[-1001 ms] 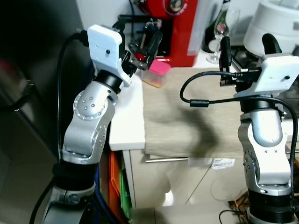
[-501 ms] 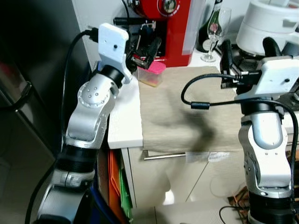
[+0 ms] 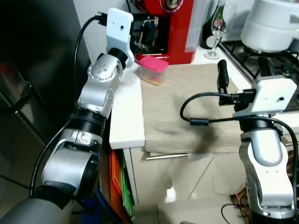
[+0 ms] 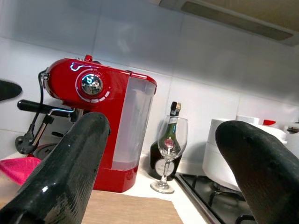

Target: Restocking fridge

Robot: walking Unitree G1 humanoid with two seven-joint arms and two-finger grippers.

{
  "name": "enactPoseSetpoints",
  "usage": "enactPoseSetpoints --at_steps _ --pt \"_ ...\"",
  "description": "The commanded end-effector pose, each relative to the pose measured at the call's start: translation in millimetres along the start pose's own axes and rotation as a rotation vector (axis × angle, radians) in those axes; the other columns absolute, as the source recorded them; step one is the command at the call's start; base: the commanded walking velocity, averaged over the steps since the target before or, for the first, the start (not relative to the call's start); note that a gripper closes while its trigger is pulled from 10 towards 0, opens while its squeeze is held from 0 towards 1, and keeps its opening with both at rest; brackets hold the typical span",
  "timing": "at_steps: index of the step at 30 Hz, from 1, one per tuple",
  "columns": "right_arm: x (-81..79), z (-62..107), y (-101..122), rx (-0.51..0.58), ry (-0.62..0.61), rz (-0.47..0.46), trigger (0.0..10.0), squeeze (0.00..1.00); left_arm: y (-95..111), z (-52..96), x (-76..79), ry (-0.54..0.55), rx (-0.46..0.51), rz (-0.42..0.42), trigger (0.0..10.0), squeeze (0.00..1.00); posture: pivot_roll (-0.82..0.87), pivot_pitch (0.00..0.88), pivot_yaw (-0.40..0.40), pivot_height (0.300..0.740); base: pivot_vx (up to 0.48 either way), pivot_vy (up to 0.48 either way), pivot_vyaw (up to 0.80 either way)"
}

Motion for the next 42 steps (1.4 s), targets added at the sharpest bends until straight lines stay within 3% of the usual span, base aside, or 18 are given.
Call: enactPoseSetpoints --at_steps 1,8,16,25,42 --pt "0.6 2.9 5.1 0.006 0.024 -0.01 10.0 0.0 3.0 -2.2 -11.5 0.045 0.008 0.006 10.0 0.0 -0.25 0.024 0.047 0.74 0.0 0.0 0.0" --pt "1.0 17.8 3.8 -0.04 0.058 -0.007 10.0 0.0 -1.4 -7.3 -22.2 0.087 -0.006 0.005 10.0 0.0 -0.28 0.076 0.037 0.74 0.0 0.0 0.0" --pt "-2.9 33.0 4.5 -0.085 0.072 -0.012 10.0 0.0 -3.7 -11.7 -21.6 0.088 -0.033 -0.004 10.0 0.0 -0.29 0.123 0.061 0.74 0.0 0.0 0.0" --pt "-3.0 49.4 7.5 -0.136 0.088 -0.013 10.0 0.0 -7.7 -15.0 -20.4 0.111 -0.052 0.055 10.0 0.0 -0.32 0.174 0.057 0.74 0.0 0.0 0.0" --pt "-2.1 54.4 8.4 -0.179 0.09 -0.005 10.0 0.0 -16.9 -14.7 -24.7 0.147 -0.092 0.338 10.0 0.0 -0.34 0.191 0.055 0.74 0.0 0.0 0.0"
Point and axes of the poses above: a point about 5 cm out from each wrist's last joint towards the gripper, its own z axis pointing back from the gripper into the wrist, its own y axis along the axis of the wrist's last joint, x = y × z, the point moved 4 cm from there along -z, pointing out of the wrist towards the gripper, and after that the axes turned 11 degrees about z, right-handed, at the moved point
